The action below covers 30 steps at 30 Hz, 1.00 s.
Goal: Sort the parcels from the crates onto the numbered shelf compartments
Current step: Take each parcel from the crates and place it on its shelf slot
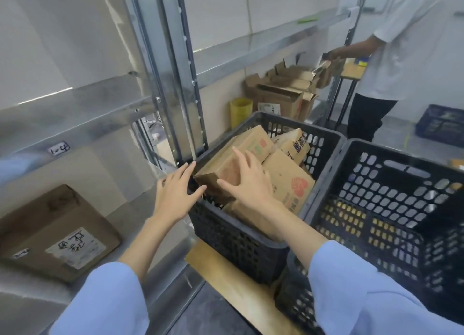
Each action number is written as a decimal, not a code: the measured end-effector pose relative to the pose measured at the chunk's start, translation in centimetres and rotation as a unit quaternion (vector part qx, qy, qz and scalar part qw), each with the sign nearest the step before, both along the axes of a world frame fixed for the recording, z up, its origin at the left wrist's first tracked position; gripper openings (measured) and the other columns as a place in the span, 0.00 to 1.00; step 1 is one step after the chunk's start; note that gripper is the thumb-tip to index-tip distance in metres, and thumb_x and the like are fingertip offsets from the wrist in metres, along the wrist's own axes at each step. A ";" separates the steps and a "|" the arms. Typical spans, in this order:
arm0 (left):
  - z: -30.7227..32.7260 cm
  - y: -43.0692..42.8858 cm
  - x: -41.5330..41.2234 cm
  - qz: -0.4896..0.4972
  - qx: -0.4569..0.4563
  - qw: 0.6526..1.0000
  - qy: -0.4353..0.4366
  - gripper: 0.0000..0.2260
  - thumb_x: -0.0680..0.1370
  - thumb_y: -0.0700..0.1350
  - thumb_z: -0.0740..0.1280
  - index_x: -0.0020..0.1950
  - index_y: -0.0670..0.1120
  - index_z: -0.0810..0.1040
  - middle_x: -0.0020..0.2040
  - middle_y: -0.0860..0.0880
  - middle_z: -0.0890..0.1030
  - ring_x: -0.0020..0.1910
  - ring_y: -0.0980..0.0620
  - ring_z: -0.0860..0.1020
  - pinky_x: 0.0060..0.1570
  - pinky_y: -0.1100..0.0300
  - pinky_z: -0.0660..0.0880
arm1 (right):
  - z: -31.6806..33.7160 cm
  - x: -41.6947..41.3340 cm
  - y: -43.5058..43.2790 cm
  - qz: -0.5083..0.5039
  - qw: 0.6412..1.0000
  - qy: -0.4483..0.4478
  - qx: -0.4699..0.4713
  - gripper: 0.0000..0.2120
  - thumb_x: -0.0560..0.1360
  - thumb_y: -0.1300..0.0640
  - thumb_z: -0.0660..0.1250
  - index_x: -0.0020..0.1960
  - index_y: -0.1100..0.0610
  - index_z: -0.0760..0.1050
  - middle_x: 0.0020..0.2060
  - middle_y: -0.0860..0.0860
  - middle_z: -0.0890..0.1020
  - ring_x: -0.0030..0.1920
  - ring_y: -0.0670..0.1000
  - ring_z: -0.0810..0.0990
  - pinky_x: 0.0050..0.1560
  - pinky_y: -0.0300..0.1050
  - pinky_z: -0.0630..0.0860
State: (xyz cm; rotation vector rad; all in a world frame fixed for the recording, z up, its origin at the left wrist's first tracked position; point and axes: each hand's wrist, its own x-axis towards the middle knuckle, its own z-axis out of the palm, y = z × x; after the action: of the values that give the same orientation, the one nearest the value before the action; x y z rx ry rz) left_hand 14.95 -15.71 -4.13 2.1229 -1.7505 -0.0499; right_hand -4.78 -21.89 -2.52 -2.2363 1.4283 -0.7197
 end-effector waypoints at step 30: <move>-3.1 -8.8 5.1 -0.171 -0.025 0.970 0.170 0.33 0.75 0.63 0.68 0.76 0.52 0.64 0.73 0.54 0.70 0.71 0.52 0.67 0.71 0.47 0.65 | -0.4 0.3 -3.0 -0.072 0.997 -0.007 -0.012 0.35 0.65 0.35 0.72 0.69 0.39 0.65 0.71 0.47 0.67 0.69 0.50 0.69 0.67 0.54 0.72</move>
State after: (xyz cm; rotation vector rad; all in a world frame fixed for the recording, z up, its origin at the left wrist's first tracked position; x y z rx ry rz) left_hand 20.02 -24.56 -7.19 1.6357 -1.8555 -0.4316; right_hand -4.52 -24.88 -2.91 -2.1574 1.5953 -0.8002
